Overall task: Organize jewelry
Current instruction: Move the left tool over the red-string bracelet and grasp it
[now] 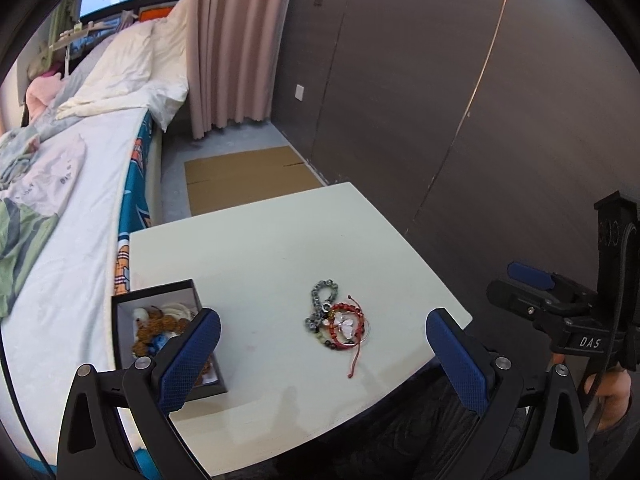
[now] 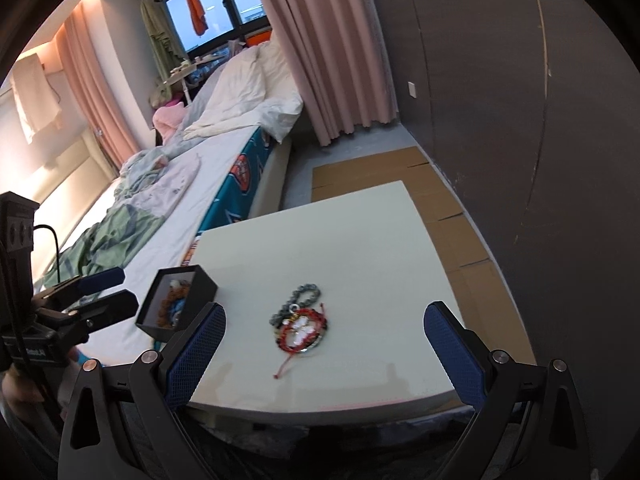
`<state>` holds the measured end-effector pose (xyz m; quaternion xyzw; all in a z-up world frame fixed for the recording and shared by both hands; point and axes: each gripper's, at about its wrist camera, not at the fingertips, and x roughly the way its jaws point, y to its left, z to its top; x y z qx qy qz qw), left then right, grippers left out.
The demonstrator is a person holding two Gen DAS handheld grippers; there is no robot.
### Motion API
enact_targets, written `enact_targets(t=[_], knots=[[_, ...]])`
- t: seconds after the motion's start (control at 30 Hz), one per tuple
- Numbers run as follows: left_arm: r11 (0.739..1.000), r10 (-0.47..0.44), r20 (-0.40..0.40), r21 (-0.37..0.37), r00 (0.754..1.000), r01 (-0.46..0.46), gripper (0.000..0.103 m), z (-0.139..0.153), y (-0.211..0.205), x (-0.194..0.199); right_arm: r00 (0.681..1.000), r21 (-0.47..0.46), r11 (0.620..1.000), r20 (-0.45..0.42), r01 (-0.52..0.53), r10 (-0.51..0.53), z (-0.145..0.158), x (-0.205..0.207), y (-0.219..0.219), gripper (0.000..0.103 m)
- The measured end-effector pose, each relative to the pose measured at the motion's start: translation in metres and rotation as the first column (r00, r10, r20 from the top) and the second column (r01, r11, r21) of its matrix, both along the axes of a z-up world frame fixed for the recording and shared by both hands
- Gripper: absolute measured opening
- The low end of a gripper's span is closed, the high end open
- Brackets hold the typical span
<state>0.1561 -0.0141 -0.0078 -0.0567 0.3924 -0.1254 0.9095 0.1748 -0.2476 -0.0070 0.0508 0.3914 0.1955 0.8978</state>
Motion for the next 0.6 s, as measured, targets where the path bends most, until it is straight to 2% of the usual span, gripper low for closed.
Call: enact_targets(t=[0.07, 0.17, 0.37, 0.43, 0.57, 0.6], knots=[[1.0, 0.005, 0.002, 0.0, 1.0, -0.005, 0.102, -0.004, -0.004, 0.004, 1.0, 0.016, 1.0, -0.018, 0.0, 0.0, -0.006, 0.003, -0.006, 0.1], [0.999, 0.002, -0.039, -0.054, 0.999, -0.004, 0.101, -0.011, -0.003, 0.014, 0.999, 0.017, 1.0, -0.032, -0.002, 0.002, -0.014, 0.006, -0.011, 0.1], [1.0, -0.01, -0.088, -0.023, 0.996, 0.008, 0.095, -0.03, -0.013, 0.028, 0.994, 0.039, 0.999, -0.105, -0.005, 0.01, -0.035, 0.016, -0.018, 0.1], [1.0, -0.029, -0.096, 0.001, 0.995, 0.03, 0.084, -0.037, -0.02, 0.03, 0.993, 0.049, 0.999, -0.121, 0.002, 0.004, -0.041, 0.018, -0.022, 0.1], [0.996, -0.08, -0.14, 0.023, 0.987, 0.084, 0.073, -0.051, -0.031, 0.034, 0.988, 0.07, 0.997, -0.154, 0.018, -0.007, -0.051, 0.023, -0.033, 0.1], [0.995, -0.091, -0.151, 0.02, 0.984, 0.096, 0.068, -0.055, -0.033, 0.035, 0.988, 0.072, 0.997, -0.157, 0.02, -0.009, -0.053, 0.023, -0.035, 0.1]])
